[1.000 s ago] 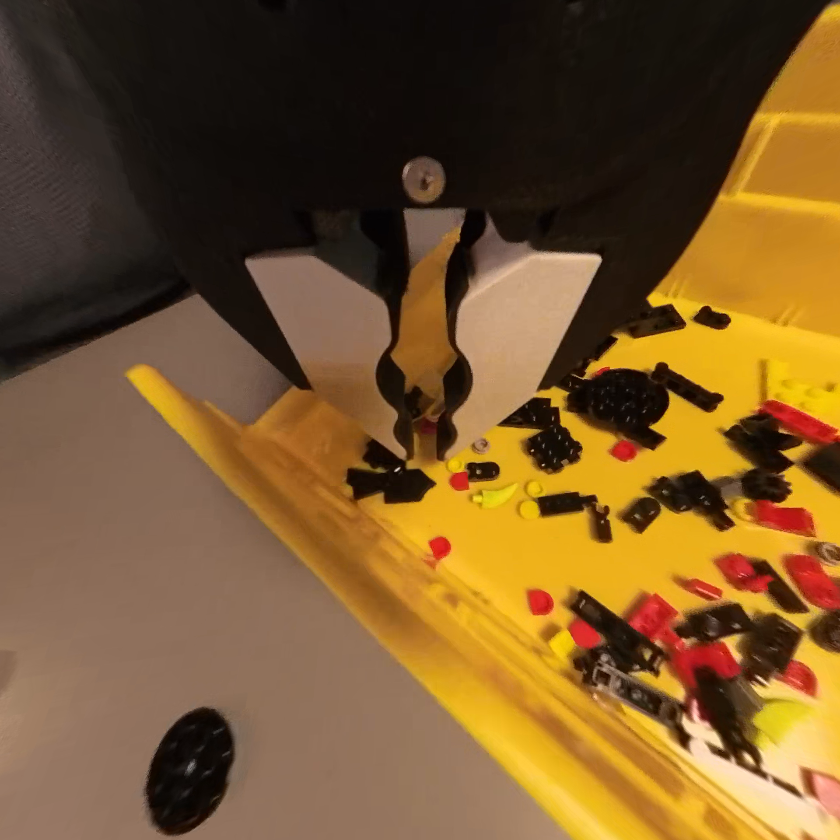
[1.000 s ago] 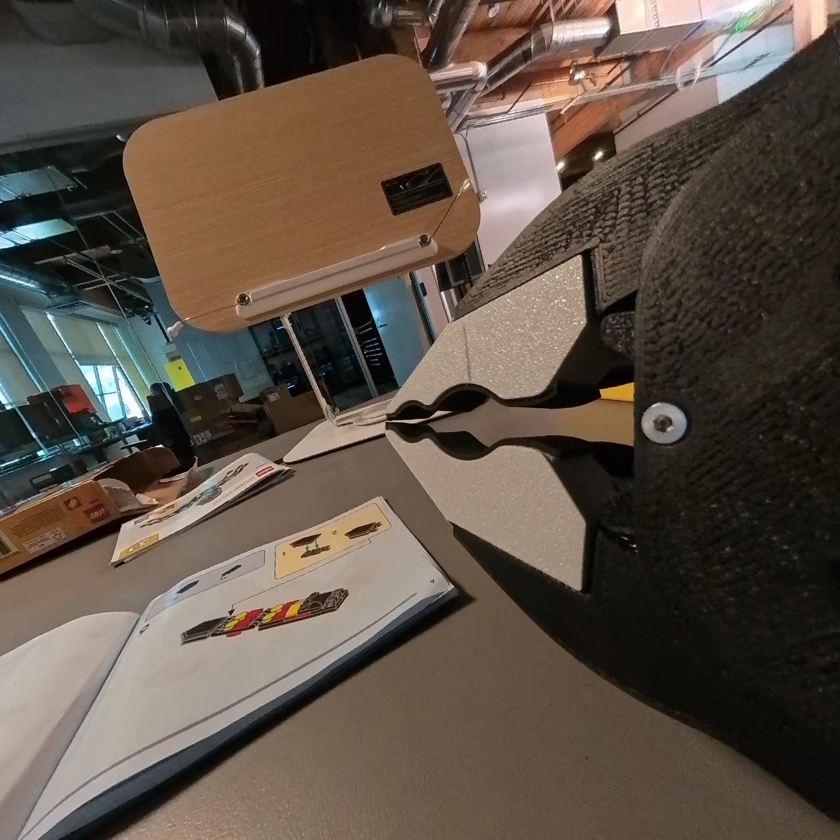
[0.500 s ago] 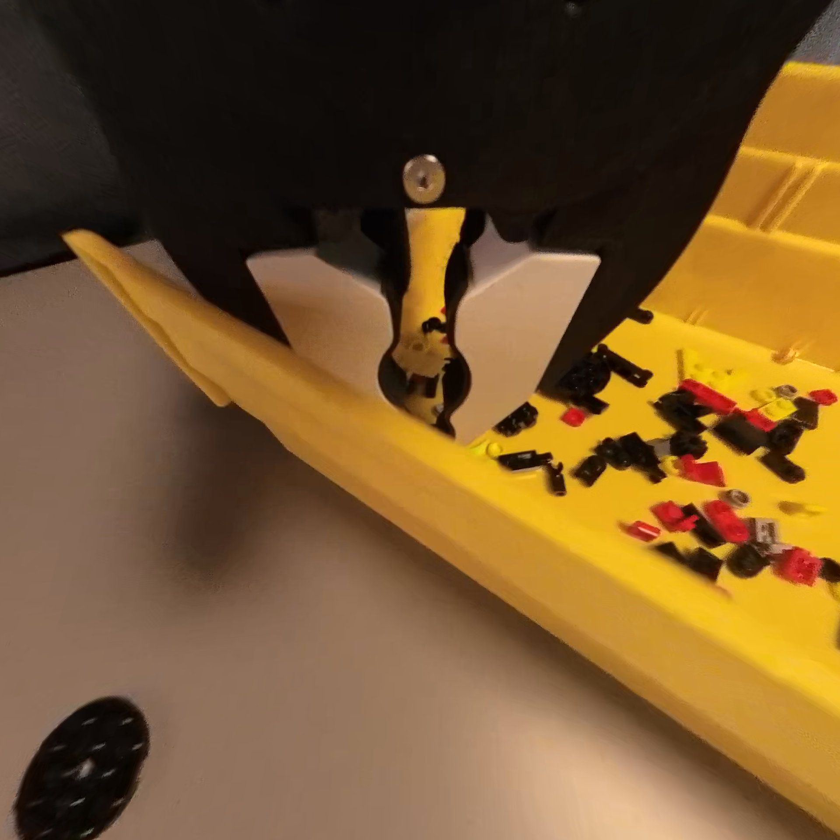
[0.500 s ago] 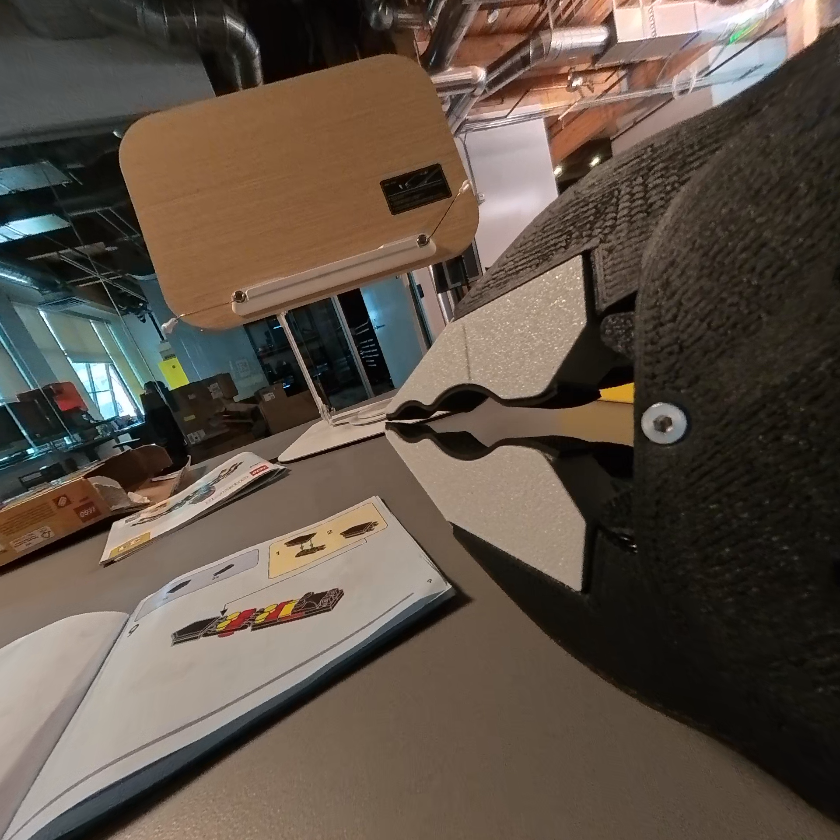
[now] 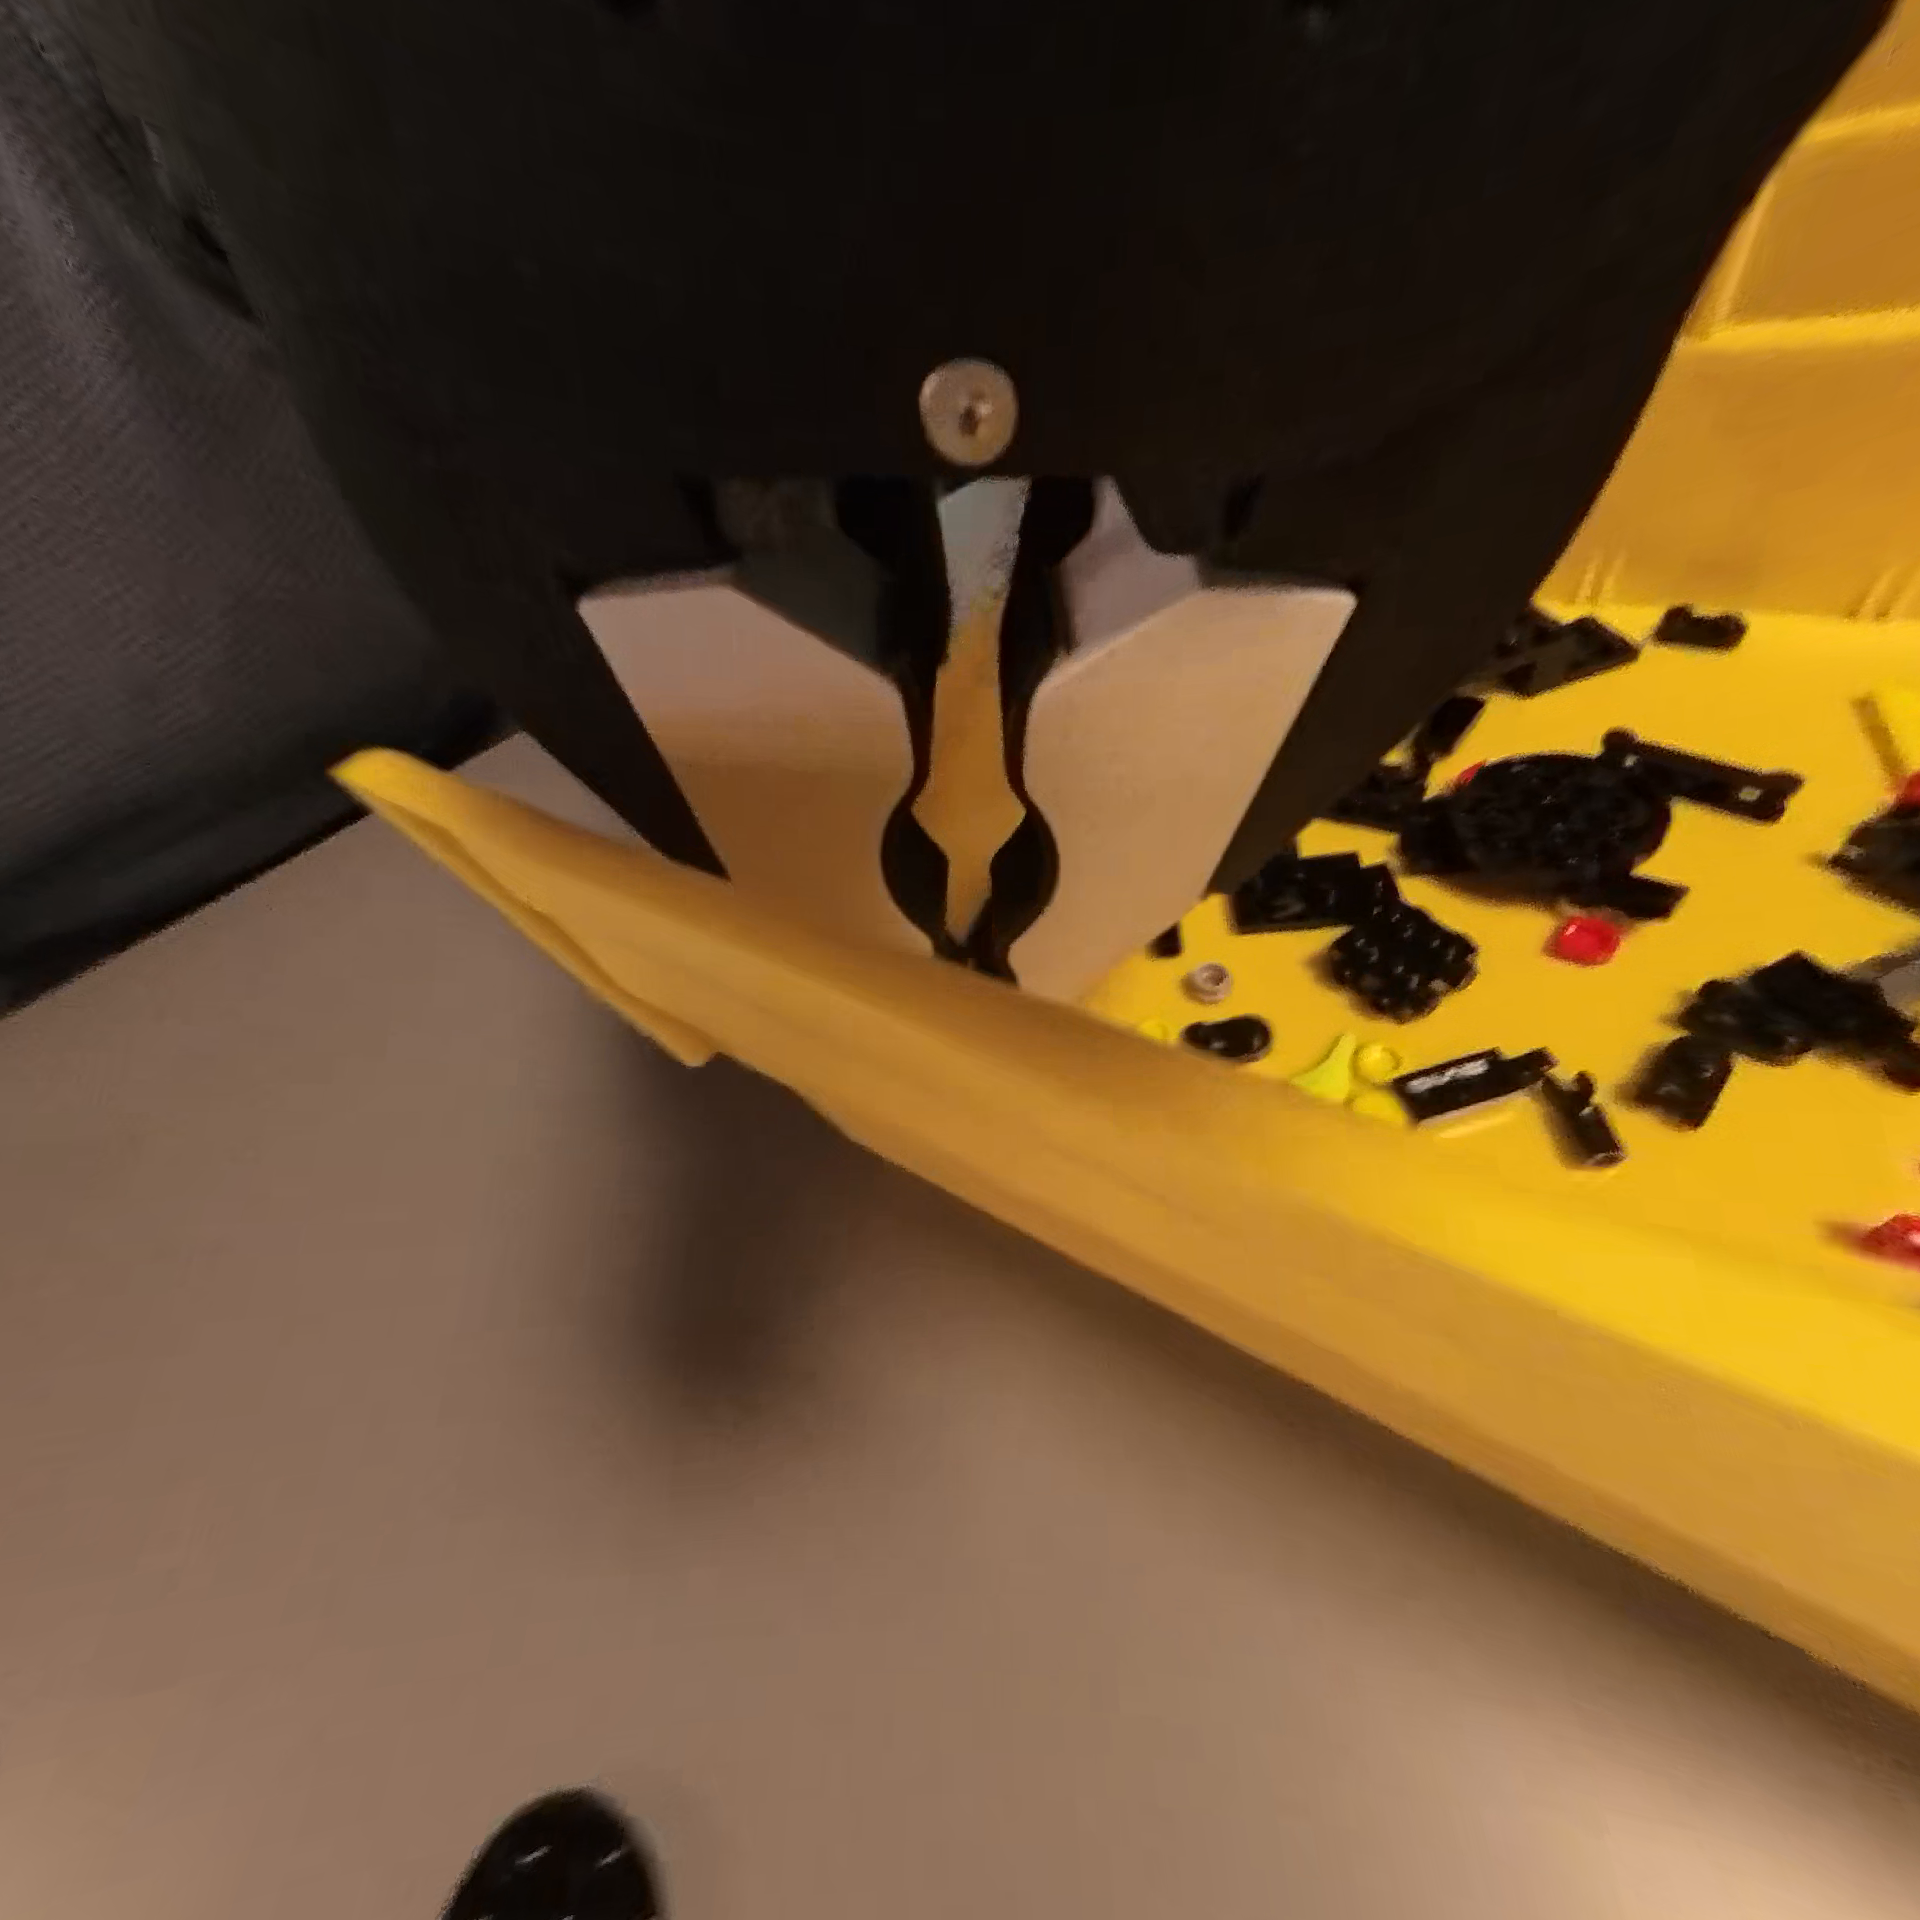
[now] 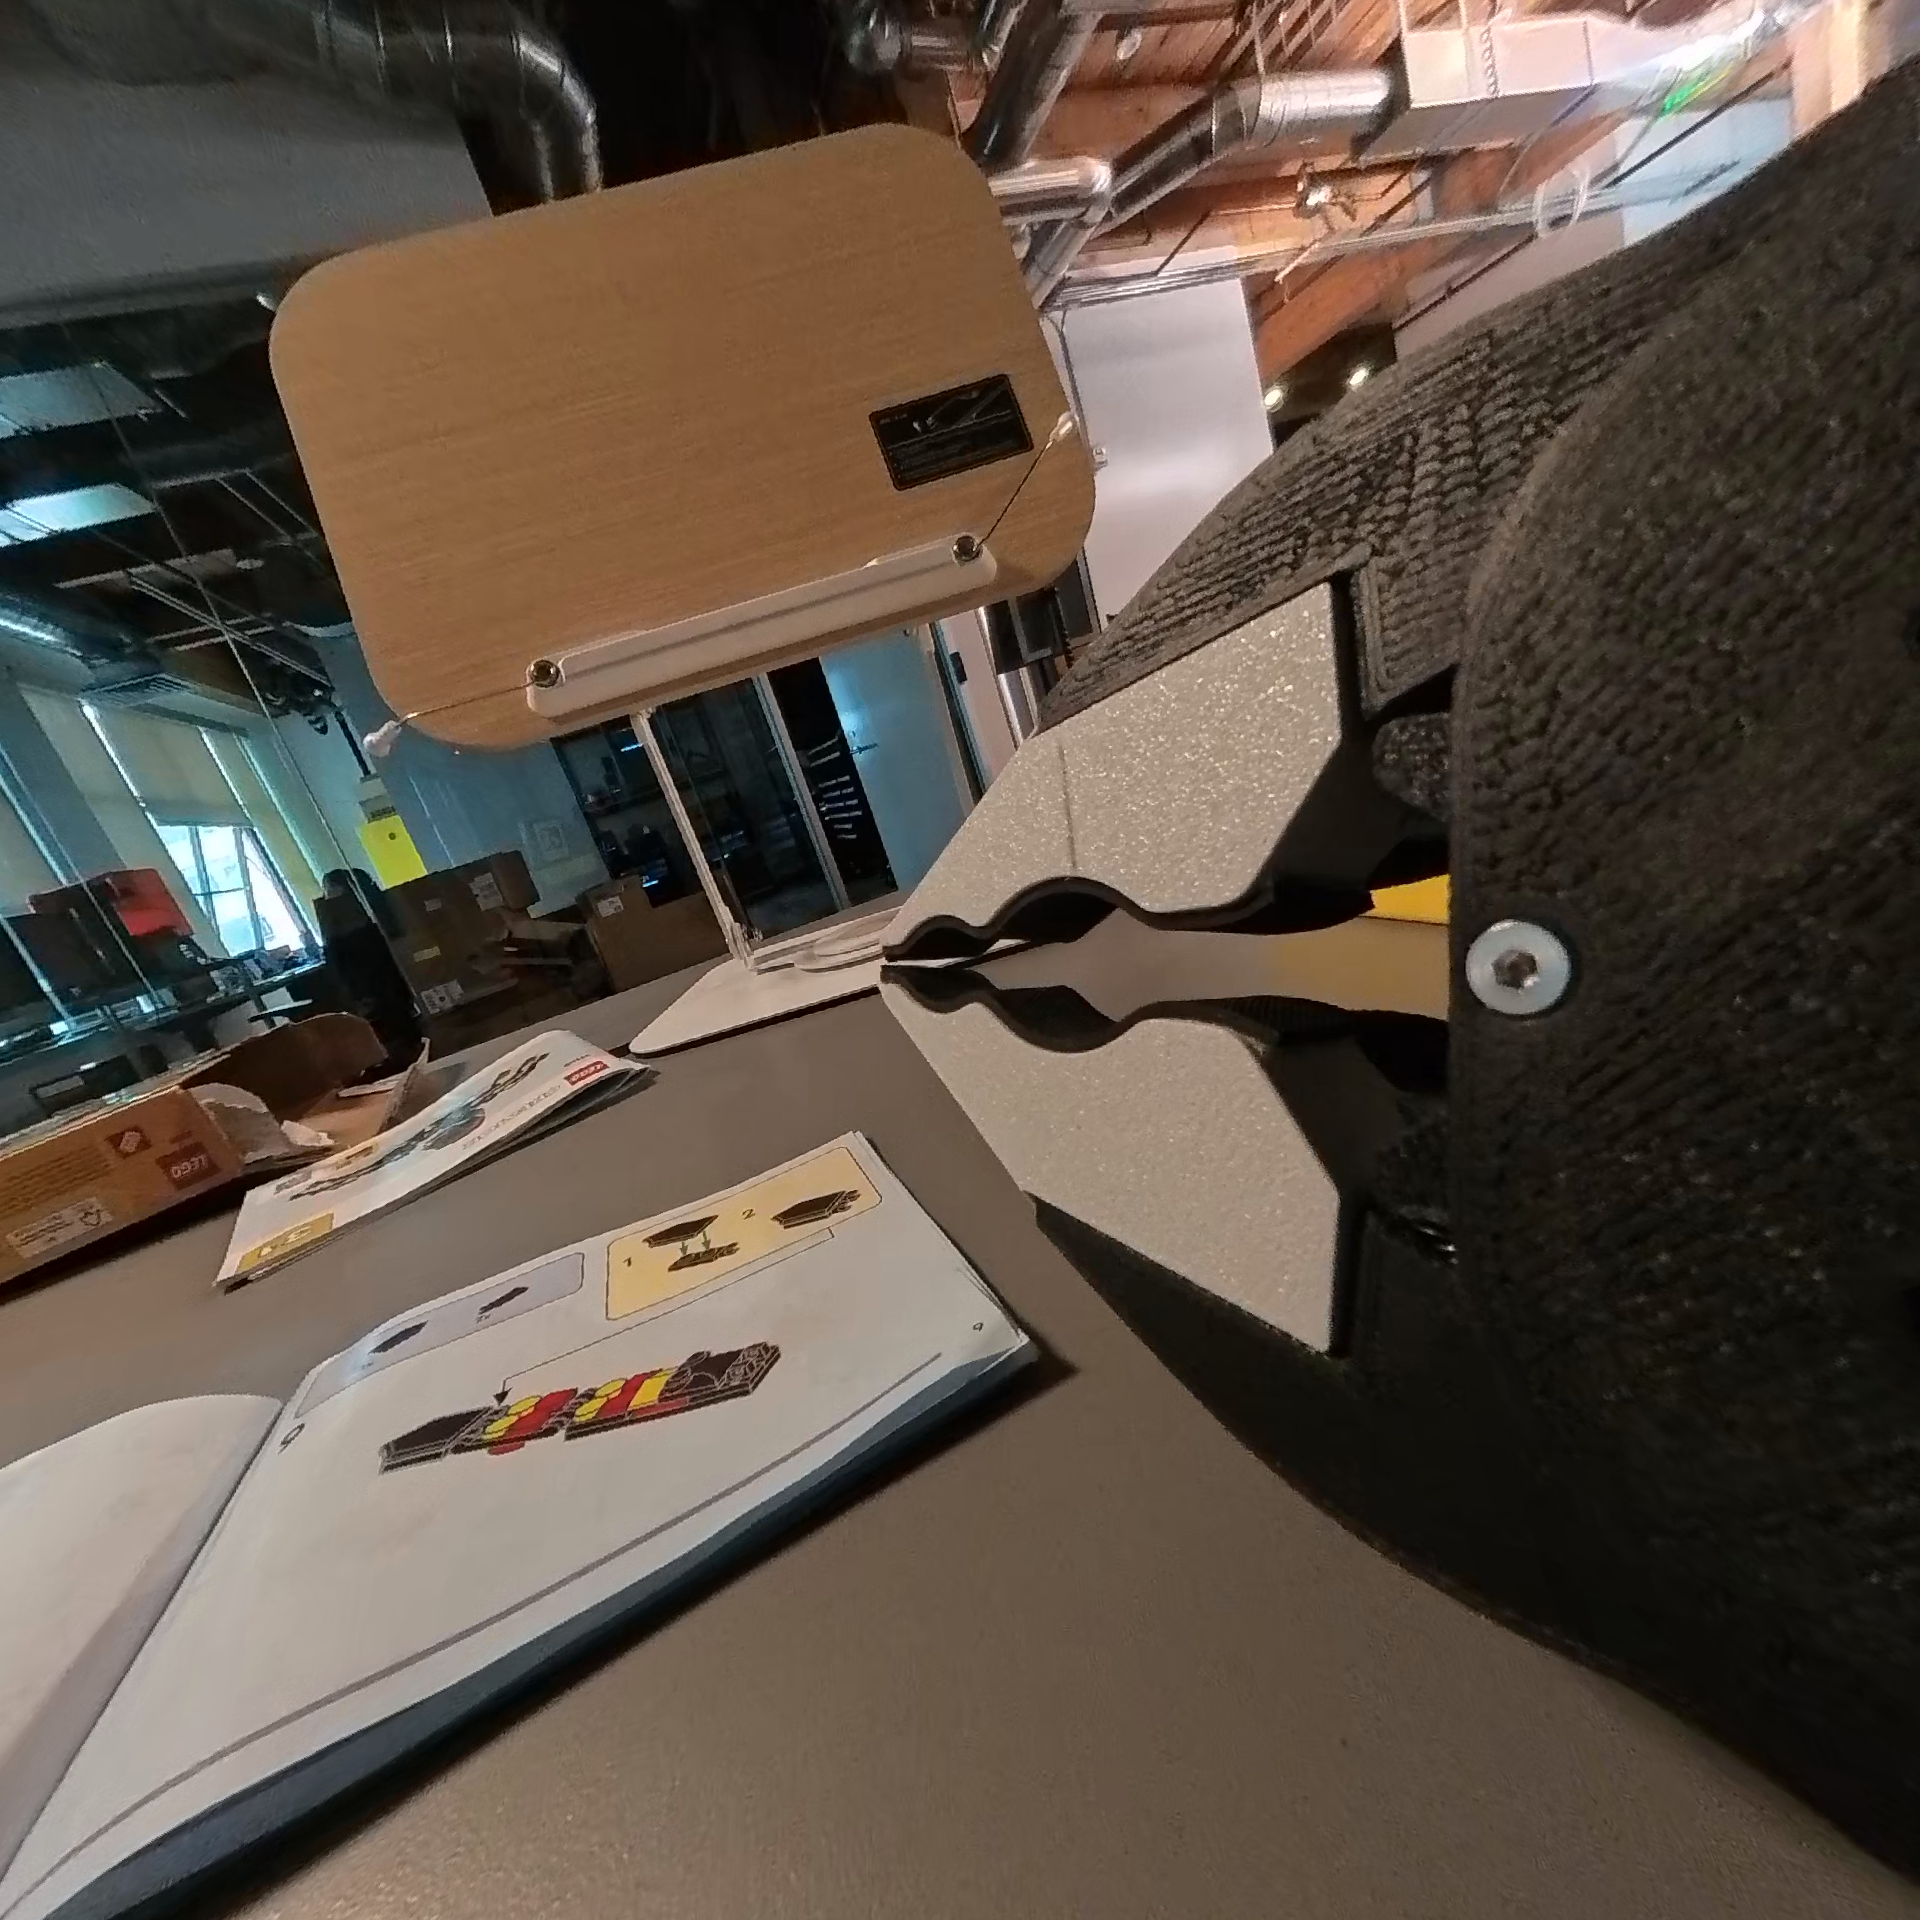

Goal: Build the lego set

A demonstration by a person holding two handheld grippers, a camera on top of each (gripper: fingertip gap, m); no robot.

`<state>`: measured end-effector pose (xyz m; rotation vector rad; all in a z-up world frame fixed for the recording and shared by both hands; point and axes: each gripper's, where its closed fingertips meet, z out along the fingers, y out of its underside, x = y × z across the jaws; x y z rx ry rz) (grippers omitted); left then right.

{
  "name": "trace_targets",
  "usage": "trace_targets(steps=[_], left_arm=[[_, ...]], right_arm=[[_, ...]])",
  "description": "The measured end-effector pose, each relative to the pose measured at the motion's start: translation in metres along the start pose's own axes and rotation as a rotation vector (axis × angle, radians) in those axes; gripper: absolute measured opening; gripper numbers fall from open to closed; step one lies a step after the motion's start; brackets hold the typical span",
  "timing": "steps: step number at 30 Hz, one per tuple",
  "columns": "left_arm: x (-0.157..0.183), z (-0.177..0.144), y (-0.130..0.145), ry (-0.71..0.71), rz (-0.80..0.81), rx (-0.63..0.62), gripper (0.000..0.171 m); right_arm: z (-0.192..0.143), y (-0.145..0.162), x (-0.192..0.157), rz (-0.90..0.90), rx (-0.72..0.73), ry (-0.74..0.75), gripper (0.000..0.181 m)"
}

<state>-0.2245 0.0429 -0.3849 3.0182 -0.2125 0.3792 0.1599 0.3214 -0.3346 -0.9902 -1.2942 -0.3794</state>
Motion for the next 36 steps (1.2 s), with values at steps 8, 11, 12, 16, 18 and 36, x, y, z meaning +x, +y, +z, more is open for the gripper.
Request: trace_targets(steps=[8,11,12,16,18,36], left_arm=[[-0.038,-0.012,-0.024,-0.167,-0.047,0.12,0.0],[-0.035,-0.024,-0.031,-0.134,-0.062,0.211,0.0],[-0.03,-0.024,-0.029,-0.101,-0.055,0.219,0.002],[-0.017,-0.012,-0.012,-0.028,-0.046,0.123,0.025],[-0.022,-0.01,-0.016,-0.065,-0.038,0.115,0.04],[-0.046,-0.019,-0.031,-0.328,-0.014,0.116,0.048]], right_arm=[[0.0,0.0,0.0,-0.002,0.0,0.0,0.0],[0.0,0.0,0.0,-0.002,0.0,-0.002,0.0],[0.0,0.0,-0.001,-0.002,0.0,-0.003,0.0],[0.0,0.0,-0.001,-0.003,-0.001,-0.004,0.0],[0.0,0.0,-0.001,-0.004,-0.002,-0.004,0.0],[0.0,0.0,-0.001,-0.009,-0.001,-0.005,0.0]])
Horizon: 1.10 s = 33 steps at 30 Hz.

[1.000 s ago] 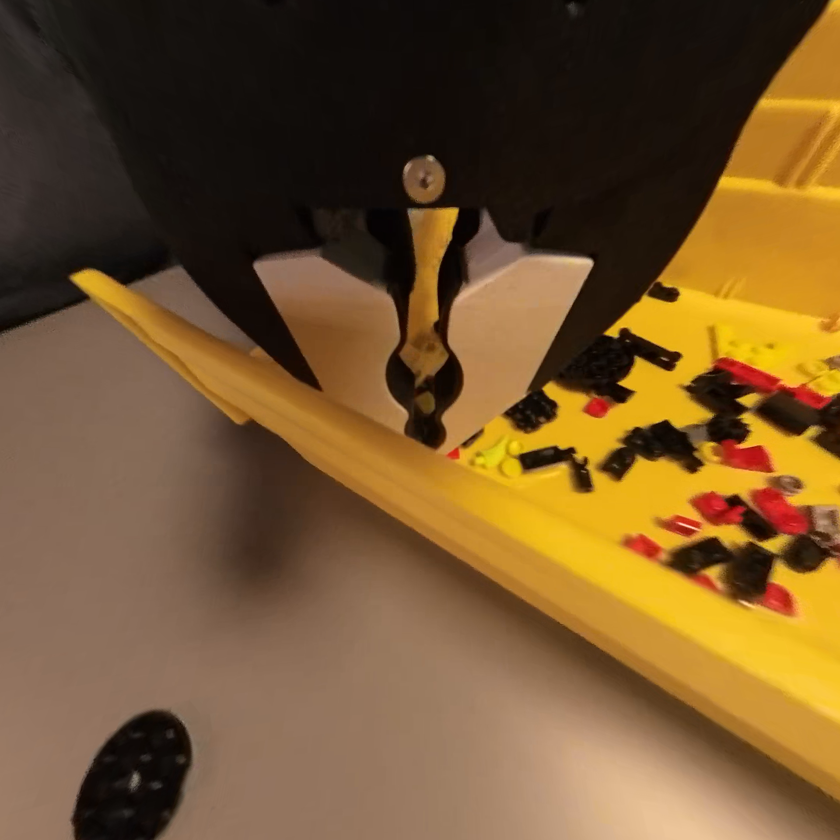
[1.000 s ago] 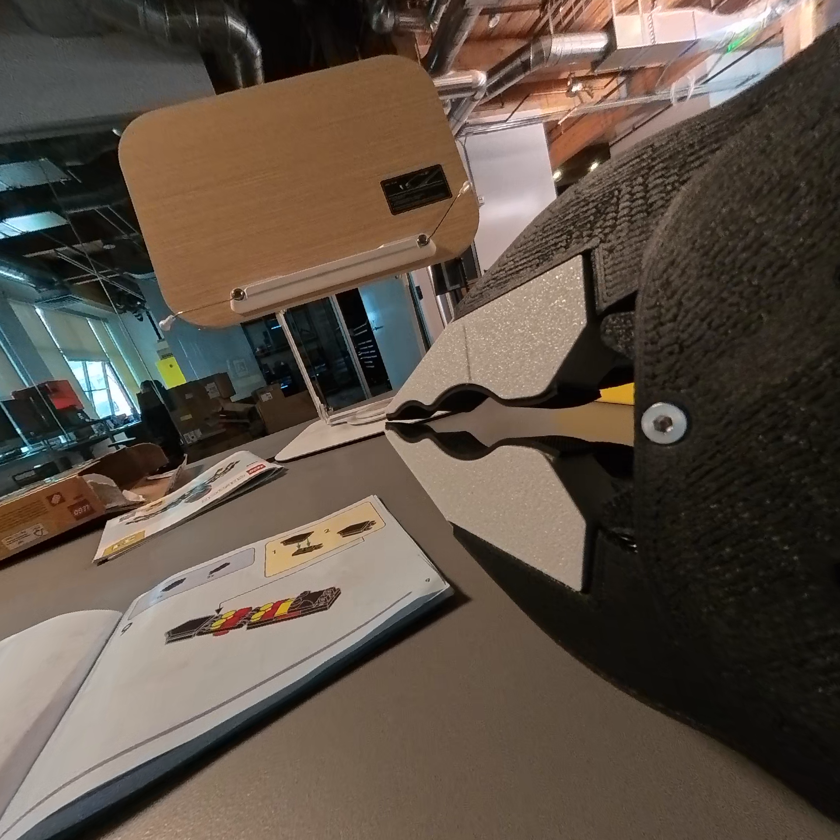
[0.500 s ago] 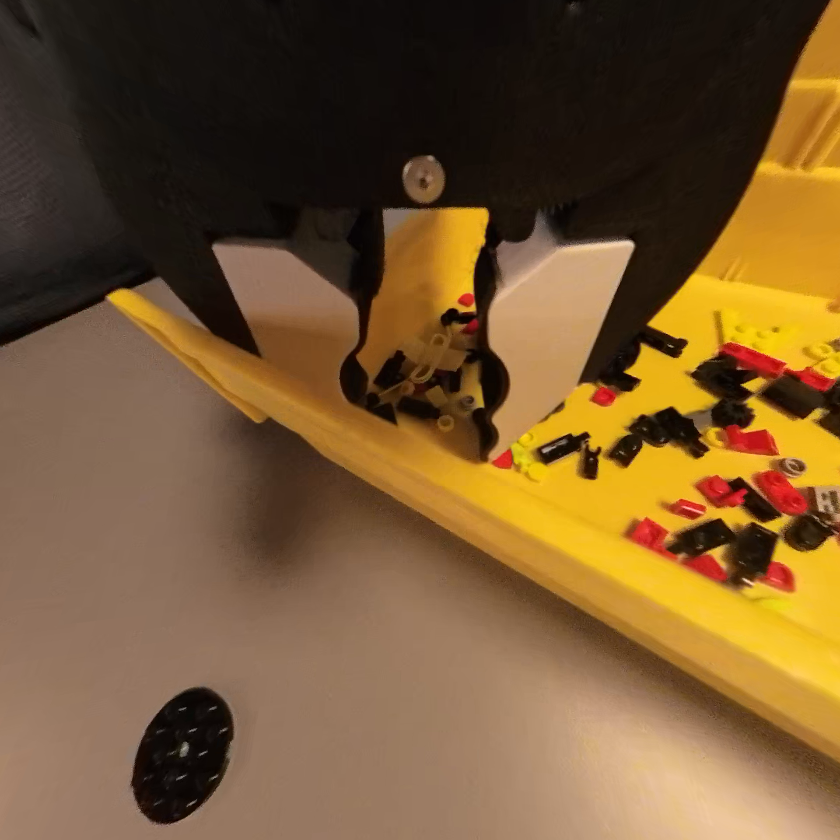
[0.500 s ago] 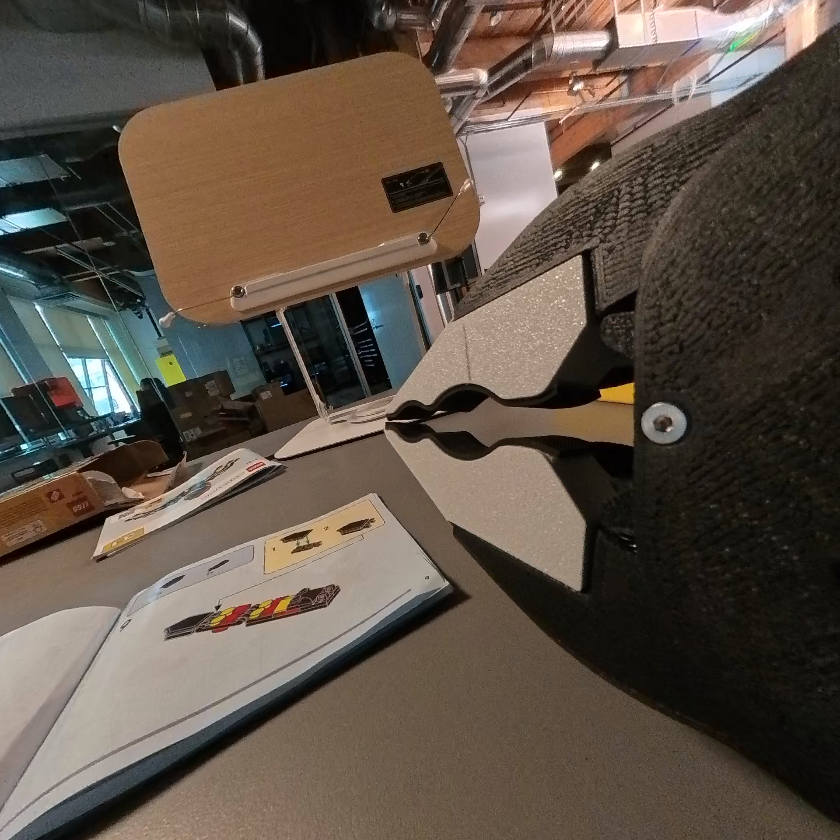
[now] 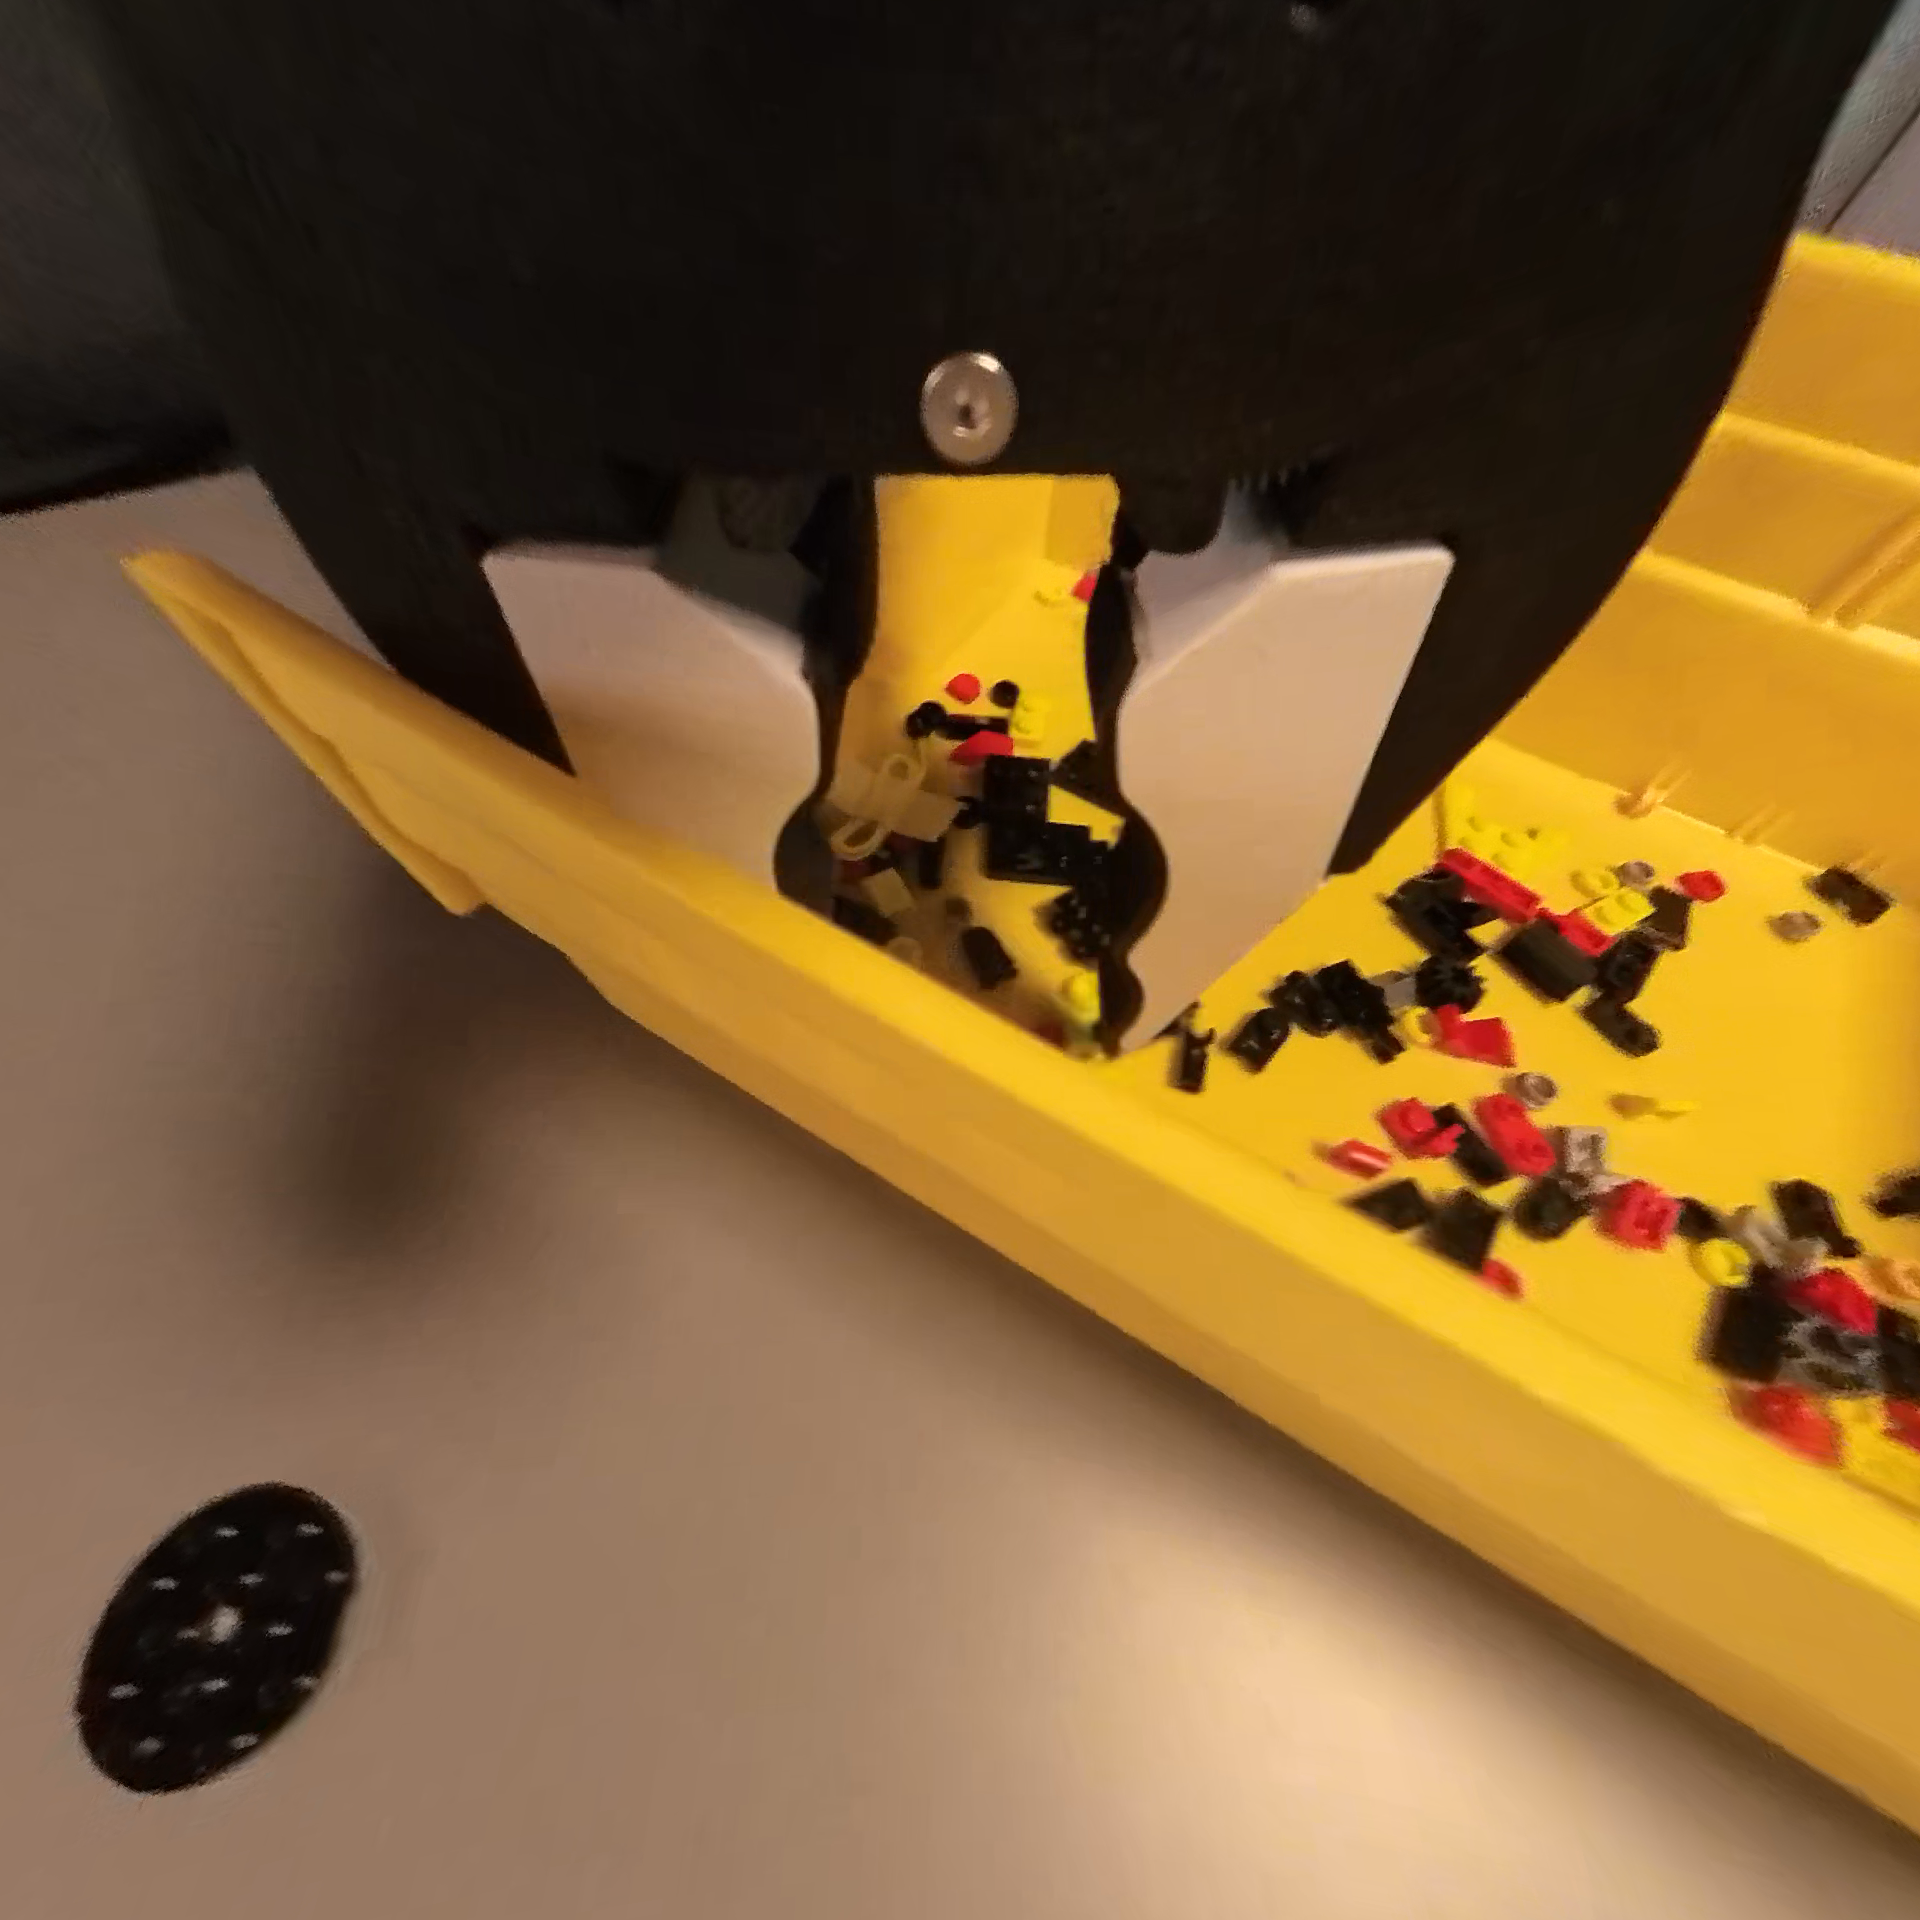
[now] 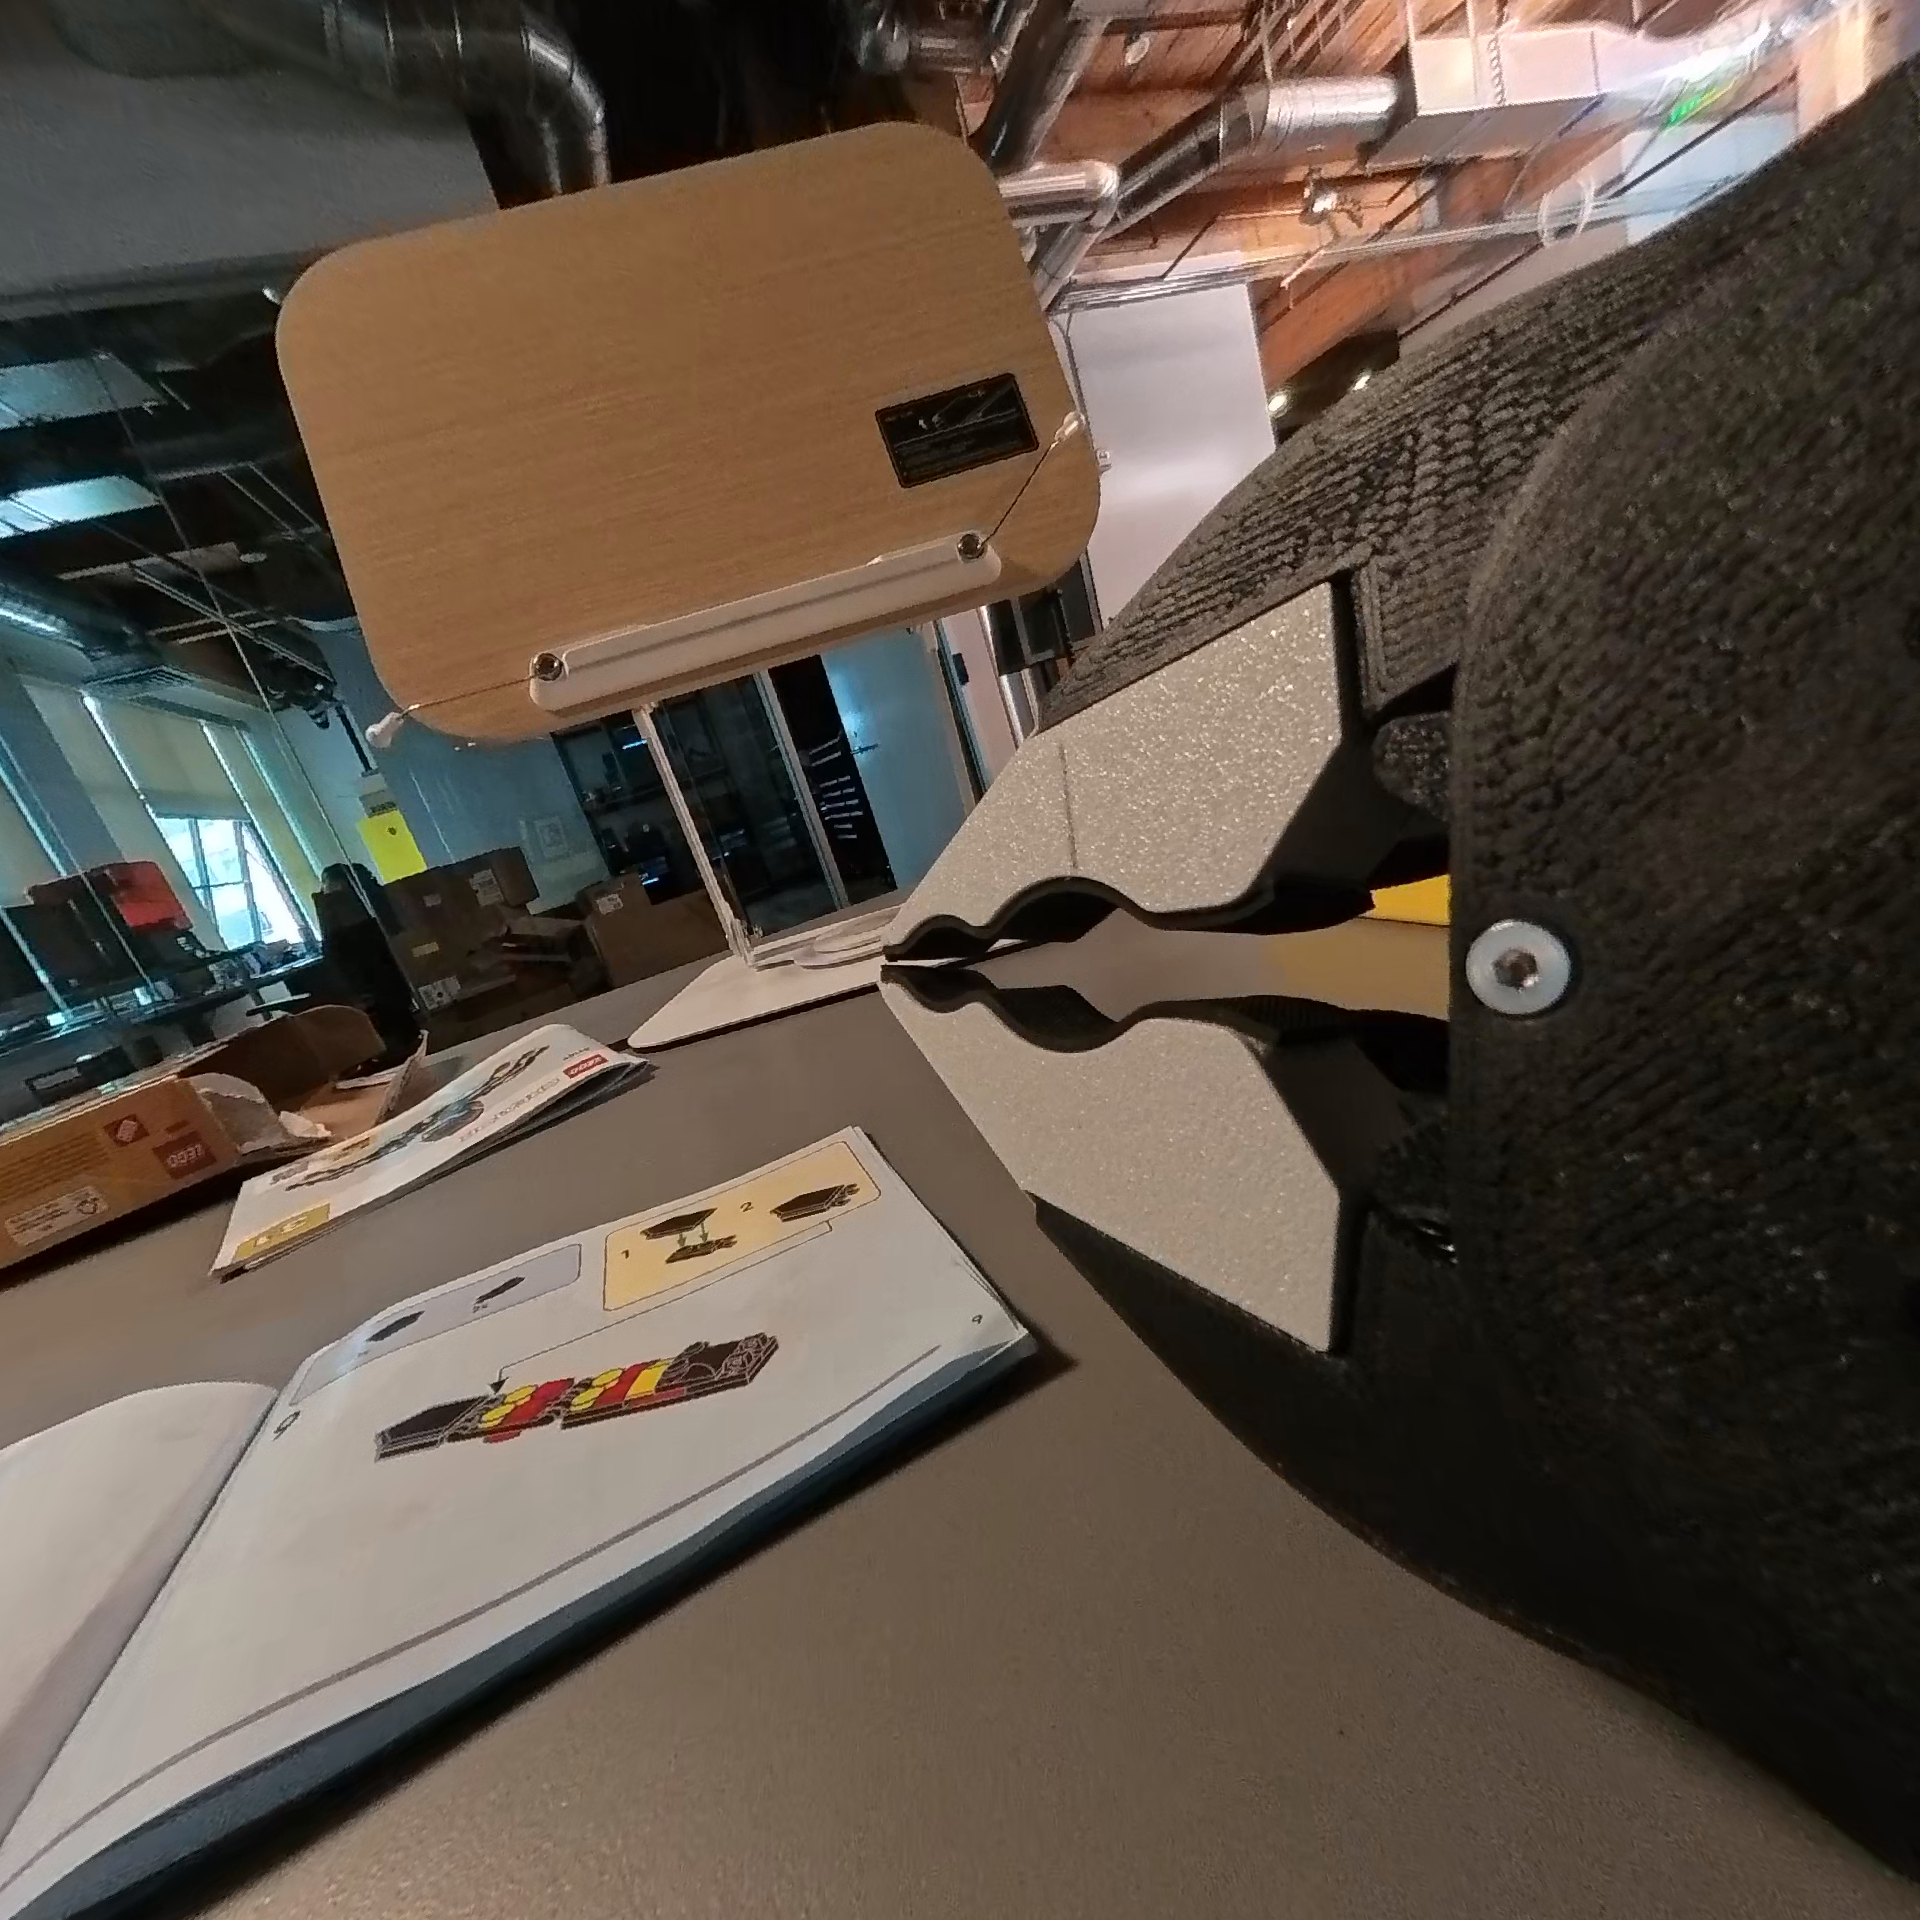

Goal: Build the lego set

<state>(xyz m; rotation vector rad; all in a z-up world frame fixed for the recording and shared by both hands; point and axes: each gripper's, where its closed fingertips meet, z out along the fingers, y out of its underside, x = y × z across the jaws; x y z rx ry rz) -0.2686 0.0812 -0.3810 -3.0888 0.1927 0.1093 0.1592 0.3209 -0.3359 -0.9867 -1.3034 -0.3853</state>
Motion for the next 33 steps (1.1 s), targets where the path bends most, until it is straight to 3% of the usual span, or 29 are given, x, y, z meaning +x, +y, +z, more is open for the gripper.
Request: trace_targets(steps=[5,11,15,18,27,30,33], left_arm=[[-0.014,-0.006,-0.007,-0.042,-0.036,0.059,0.036],[0.006,-0.013,-0.001,0.127,0.173,0.144,0.027],[0.007,-0.01,0.003,0.193,0.211,0.166,0.021],[0.01,-0.006,0.009,0.254,0.24,0.164,0.029],[0.001,-0.002,0.005,0.245,0.254,0.208,0.022],[-0.005,0.003,0.01,0.207,0.254,0.177,0.012],[-0.005,0.001,0.009,0.189,0.29,0.224,0.022]], right_arm=[[0.0,0.0,0.0,0.001,0.003,-0.002,0.0],[0.0,0.0,-0.001,0.0,0.002,-0.004,0.0],[0.0,0.0,-0.001,-0.002,0.0,-0.004,0.0],[0.0,0.0,-0.001,-0.002,-0.001,-0.004,0.0],[0.0,0.0,-0.001,-0.003,-0.001,-0.004,0.0],[0.0,0.0,-0.001,-0.002,-0.002,-0.003,0.0],[0.0,0.0,0.0,0.002,-0.001,-0.002,0.0]])
